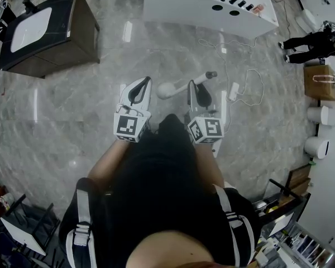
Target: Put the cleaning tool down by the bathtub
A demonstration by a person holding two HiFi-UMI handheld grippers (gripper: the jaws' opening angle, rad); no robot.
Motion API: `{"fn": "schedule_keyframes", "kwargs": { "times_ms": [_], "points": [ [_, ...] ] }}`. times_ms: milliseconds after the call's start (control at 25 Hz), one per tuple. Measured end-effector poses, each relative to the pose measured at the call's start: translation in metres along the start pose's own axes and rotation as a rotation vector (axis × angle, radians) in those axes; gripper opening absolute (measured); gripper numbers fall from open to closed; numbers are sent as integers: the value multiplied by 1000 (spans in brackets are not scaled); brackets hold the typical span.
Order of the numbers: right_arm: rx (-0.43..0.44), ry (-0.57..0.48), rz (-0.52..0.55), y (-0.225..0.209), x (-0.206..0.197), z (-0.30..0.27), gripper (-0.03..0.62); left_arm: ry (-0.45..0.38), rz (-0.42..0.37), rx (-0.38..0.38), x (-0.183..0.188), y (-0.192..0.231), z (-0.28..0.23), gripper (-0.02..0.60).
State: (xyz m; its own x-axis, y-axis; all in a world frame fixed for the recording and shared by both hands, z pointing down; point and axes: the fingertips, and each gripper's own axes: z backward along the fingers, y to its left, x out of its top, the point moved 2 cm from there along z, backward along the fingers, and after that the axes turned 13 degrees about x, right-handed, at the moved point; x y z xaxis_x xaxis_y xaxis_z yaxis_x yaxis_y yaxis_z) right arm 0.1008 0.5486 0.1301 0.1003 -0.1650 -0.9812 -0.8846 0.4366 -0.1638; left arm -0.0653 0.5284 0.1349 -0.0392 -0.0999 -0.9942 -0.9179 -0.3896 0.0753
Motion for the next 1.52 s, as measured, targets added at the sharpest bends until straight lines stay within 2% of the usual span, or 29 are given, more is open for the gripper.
{"fn": "schedule_keyframes", "kwargs": {
  "times_ms": [400,640,880,1200,1520],
  "points": [
    [6,0,19,-3,0,-32,80,-15,25,12,-3,23,-18,9],
    [38,3,20,-27,5,-78,80,-17,28,34,-1,37,-61,9],
    [65,12,24,-69,17,-136,80,-14,26,55,4,50,-126,9],
    [99,58,25,-150,21,-221,80,28,39,94,1,62,-240,9],
    [118,85,38,-230,25,-290,80,25,61,109,1,61,-346,9]
  ]
}}
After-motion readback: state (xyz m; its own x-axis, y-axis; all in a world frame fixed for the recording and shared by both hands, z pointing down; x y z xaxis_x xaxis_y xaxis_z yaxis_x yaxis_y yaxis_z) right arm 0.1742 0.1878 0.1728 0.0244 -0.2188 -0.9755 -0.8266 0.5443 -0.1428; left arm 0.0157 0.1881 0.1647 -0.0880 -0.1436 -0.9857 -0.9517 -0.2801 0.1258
